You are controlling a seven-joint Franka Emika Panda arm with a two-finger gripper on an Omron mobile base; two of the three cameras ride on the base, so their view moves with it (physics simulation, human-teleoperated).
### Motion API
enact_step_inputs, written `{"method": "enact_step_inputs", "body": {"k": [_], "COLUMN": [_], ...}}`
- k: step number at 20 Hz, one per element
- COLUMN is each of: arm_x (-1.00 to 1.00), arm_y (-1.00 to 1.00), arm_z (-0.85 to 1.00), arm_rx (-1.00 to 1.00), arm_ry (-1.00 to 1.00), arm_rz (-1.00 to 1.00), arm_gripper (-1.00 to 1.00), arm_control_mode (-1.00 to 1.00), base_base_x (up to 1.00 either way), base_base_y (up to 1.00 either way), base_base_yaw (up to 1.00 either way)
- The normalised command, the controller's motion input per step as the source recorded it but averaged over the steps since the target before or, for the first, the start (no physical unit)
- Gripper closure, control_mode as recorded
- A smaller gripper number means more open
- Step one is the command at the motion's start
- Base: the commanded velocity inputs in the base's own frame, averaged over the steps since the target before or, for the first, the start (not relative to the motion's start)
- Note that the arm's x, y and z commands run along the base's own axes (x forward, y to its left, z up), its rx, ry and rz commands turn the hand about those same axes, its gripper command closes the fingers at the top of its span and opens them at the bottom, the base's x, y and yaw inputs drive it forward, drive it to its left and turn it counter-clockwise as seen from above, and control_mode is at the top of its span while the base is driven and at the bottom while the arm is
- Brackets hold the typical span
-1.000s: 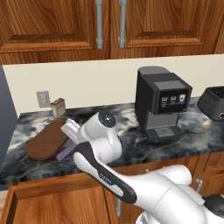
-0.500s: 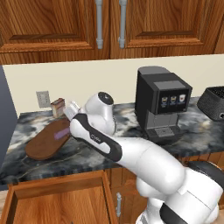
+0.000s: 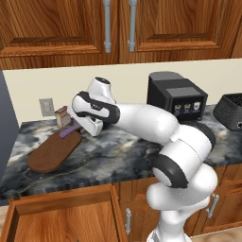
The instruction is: Open the drawer on the left and place the cutting tools on the cutting board.
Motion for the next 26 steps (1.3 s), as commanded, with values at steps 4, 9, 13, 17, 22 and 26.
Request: {"method": "enact_step_inputs", "body": {"k": [4, 9, 13, 17, 22, 26], "arm_x": [-0.06, -0.11, 0.0, 0.09, 0.25, 0.19], "arm_y": [0.24, 0.35, 0.11, 0.0, 0.08, 0.06], "arm_z": [-0.31, -0.51, -0.29, -0.12, -0.3, -0.23], "arm_rx": [-0.21, -0.15, 0.0, 0.0, 0.0, 0.0], "arm_ry": [0.0, -0.02, -0.03, -0.04, -0.05, -0.06], "arm_rz": [0.03, 0.1, 0.08, 0.01, 0.0, 0.0], "arm_gripper": [1.0, 1.0, 1.0, 1.0, 1.0, 1.0], "arm_control_mode": [-1.0, -1.0, -1.0, -1.0, -1.0, -1.0], "base_base_x": [0.0, 0.0, 0.0, 0.0, 0.0, 0.0], "base_base_y": [0.0, 0.0, 0.0, 0.0, 0.0, 0.0], "base_base_yaw": [0.0, 0.0, 0.0, 0.0, 0.0, 0.0]}}
